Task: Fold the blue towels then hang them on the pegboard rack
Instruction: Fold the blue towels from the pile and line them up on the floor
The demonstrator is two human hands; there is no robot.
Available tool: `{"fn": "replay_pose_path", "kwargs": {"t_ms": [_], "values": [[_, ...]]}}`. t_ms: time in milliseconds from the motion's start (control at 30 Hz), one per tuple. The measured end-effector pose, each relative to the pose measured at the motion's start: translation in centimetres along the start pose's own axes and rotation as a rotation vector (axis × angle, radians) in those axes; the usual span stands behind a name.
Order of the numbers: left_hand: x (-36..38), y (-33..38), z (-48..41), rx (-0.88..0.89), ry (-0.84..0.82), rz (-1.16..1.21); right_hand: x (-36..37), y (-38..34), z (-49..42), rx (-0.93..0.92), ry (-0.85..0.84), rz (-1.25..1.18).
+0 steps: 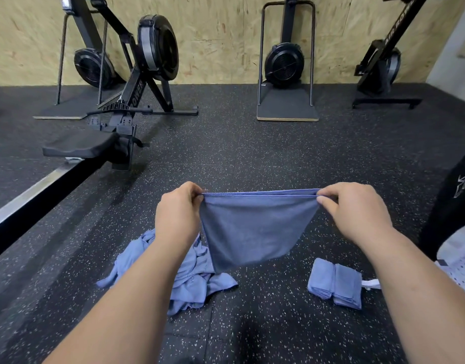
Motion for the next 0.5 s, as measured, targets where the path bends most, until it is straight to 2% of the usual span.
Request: {"fn": "replay_pose_path", "kwargs": {"t_ms": [200,500], "values": [[-0.2,-0.1,0.0,-0.032,0.027,-0.149,-2.0,-1.1,0.3,-0.062,0.188,-0.191],[-0.2,-1.0,-0.3,-0.099,0.049,-0.174,-1.2,-0.3,-0.2,-0.076,0.113,-0.289]]}}
Point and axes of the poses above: each hand's wrist, its own z-axis away from the middle knuckle, its own x-axis out of the palm, y = z × x, the point moved 7 cm from there along -z, towards the middle knuckle, and after that the axes turned 7 degrees about -x, right-handed, at the moved point
